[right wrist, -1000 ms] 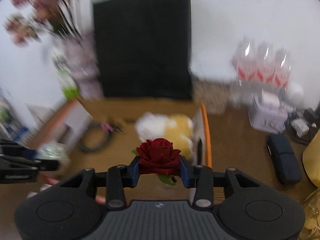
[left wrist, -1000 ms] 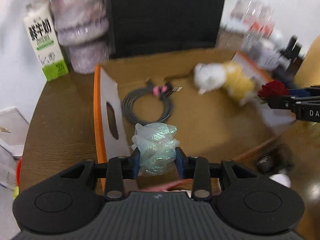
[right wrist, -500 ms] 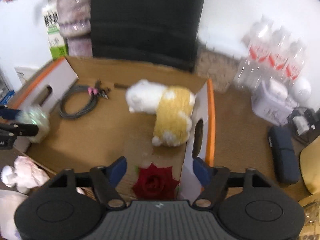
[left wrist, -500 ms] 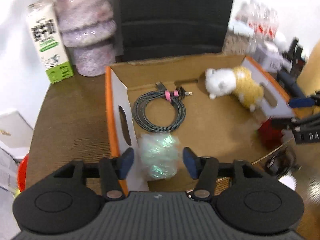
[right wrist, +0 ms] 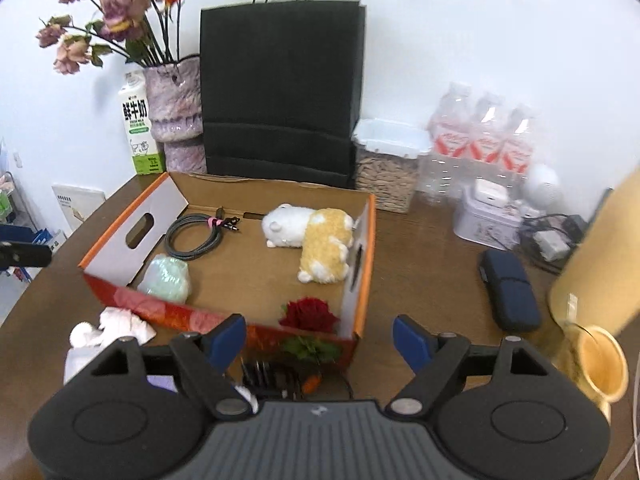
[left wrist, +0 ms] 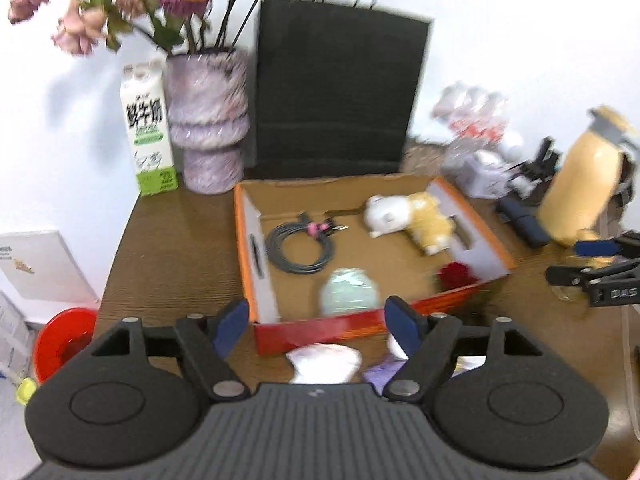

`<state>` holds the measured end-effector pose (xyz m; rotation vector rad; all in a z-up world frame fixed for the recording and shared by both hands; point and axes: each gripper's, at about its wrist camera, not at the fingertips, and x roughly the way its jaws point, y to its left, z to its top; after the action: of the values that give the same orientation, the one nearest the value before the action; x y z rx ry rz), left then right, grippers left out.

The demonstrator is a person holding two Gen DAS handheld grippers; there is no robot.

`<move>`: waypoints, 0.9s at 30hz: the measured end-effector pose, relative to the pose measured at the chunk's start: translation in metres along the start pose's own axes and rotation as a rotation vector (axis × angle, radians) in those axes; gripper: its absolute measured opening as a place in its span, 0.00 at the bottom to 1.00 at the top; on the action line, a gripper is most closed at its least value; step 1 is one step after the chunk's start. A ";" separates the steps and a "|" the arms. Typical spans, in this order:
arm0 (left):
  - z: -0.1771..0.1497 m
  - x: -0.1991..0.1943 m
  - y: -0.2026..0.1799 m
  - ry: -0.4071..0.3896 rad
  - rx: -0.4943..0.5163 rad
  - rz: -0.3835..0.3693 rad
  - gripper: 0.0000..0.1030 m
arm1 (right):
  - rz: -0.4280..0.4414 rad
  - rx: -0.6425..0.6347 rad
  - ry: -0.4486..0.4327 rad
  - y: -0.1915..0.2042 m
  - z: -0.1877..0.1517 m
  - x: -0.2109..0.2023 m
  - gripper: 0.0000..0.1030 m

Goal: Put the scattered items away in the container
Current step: 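Withdraw both grippers from the box back toward the table items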

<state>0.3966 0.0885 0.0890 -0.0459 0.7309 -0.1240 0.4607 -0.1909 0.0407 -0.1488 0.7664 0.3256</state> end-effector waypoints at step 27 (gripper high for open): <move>-0.284 -0.143 -0.081 -0.251 0.024 0.031 0.97 | 0.067 0.089 -0.217 0.070 -0.257 -0.144 0.87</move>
<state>0.0936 0.0275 -0.0204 -0.0268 0.4788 -0.0957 0.1714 -0.2226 -0.0425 -0.0029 0.5701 0.3640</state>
